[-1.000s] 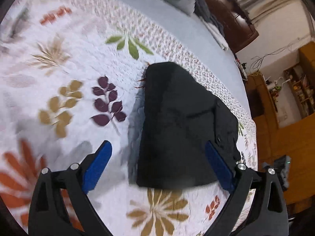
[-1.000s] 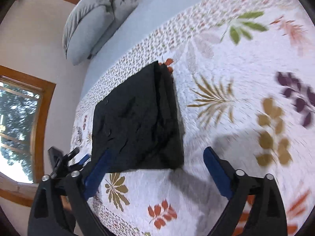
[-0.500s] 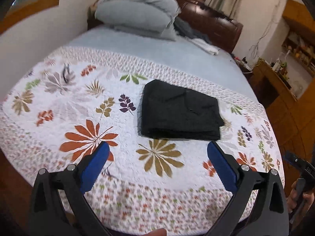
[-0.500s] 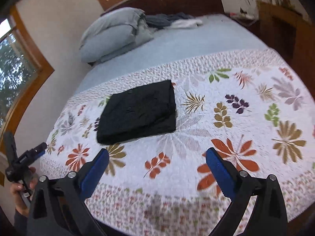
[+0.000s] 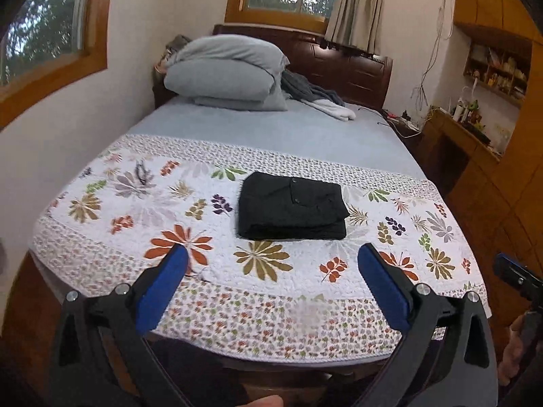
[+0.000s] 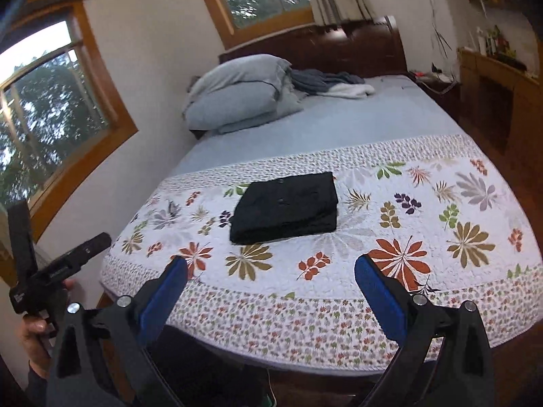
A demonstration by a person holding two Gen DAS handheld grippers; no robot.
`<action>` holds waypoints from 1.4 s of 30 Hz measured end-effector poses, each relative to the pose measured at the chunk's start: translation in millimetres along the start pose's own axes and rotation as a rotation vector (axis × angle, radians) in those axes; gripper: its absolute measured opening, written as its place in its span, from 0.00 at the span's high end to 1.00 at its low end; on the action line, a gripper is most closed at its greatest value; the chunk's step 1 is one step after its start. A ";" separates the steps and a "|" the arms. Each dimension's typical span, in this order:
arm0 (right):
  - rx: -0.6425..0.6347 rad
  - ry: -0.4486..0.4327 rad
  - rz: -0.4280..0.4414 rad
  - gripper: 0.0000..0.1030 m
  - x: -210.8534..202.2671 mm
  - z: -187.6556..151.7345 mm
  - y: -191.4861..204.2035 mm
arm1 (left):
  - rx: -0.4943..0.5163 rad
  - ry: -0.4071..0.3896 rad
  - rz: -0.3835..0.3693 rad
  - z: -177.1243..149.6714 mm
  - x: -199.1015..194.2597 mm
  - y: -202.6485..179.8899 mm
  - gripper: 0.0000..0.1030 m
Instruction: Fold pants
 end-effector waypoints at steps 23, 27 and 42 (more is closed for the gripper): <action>-0.138 -0.008 -0.011 0.04 -53.7 -24.2 91.2 | 0.004 -0.025 0.066 -39.8 -94.0 -5.6 0.03; -0.138 -0.001 -0.015 0.04 -51.3 -26.2 91.8 | 0.006 -0.024 0.067 -41.4 -94.5 -6.2 0.03; -0.111 0.046 0.008 0.04 -19.8 -20.9 78.0 | 0.005 0.026 0.063 -37.2 -60.7 -17.6 0.03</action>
Point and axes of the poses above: each gripper's, at about its wrist camera, not at the fingertips, and x roughly the way its jaws point, y to its left, z to its top, the point moved 7 cm from there along x, roughly the way its jaws point, and after that the axes turned 6 degrees about z, right-handed, at the moved point
